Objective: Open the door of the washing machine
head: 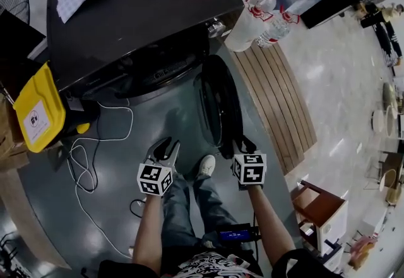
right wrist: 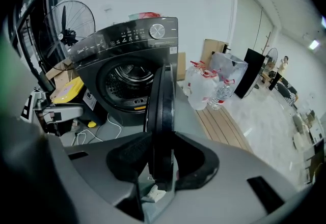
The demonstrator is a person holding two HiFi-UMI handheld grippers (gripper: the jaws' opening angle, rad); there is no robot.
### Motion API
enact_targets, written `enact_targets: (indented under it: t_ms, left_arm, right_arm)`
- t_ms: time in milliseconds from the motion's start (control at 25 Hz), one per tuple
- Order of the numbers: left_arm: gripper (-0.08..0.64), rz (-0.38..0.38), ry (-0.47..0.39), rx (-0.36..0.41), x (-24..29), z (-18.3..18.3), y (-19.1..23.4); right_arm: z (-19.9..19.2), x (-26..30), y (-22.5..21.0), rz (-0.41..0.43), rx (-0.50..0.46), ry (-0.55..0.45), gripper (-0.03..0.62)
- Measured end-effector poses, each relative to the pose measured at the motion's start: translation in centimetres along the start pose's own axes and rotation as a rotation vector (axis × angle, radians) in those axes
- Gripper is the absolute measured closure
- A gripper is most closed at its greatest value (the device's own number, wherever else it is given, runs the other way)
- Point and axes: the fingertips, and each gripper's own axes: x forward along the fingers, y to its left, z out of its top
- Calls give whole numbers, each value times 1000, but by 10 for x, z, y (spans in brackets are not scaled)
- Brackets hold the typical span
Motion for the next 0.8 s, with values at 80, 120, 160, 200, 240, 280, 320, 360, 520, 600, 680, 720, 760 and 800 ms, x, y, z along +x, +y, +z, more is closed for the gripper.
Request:
enact_targets:
  t_ms: [80,120,160,200,240,280,320,360,520,600,680,720,760,800]
  left_arm:
    - [443,9,-10,-2,2,3,-6]
    - [445,15,-16,-3,2,4,-8]
    - [445,22,-22,-4,2,6,-10]
    - [445,30,-28,-5,0,9,-12]
    - [445,40,-35,-8,-1,12,-14]
    - [445,50,-44,-12,-4,17,-17]
    - [445,61,-55,-15,-8,24,-22]
    - [445,72,-71,-15,-15,33,-27]
    - [457,147,-168,13,-54,93,-42]
    - [477,192,-228,26,-77,129,-49]
    - [489,223,-294,33,-101,164,-58]
    - [494,238,-323,38,-112,180,-63]
    - [502,252,-348,43,-122,194,-67]
    - [509,266,-368,50,-131,205,-72]
  right_arm:
    - [-1,0,-9,-3,-9,0,460]
    - [-1,1,-11,1,-12,6,460]
    - [-1,2,-13,9,-12,13,460]
    - [0,2,-13,16,-10,14,460]
    - [3,-1,-14,20,-11,0,464]
    - [10,-7,-15,20,-20,-33,464]
    - [20,-18,-16,20,-32,-80,456]
    - [32,-33,-16,24,-42,-131,441]
    - [92,-101,1,123,-20,-335,506]
    - [123,-135,13,190,0,-434,587]
    - [150,-165,25,240,6,-508,589]
    - [160,-177,30,256,4,-535,589]
    - [168,-188,35,269,3,-557,589]
    - [173,-197,38,278,3,-576,589]
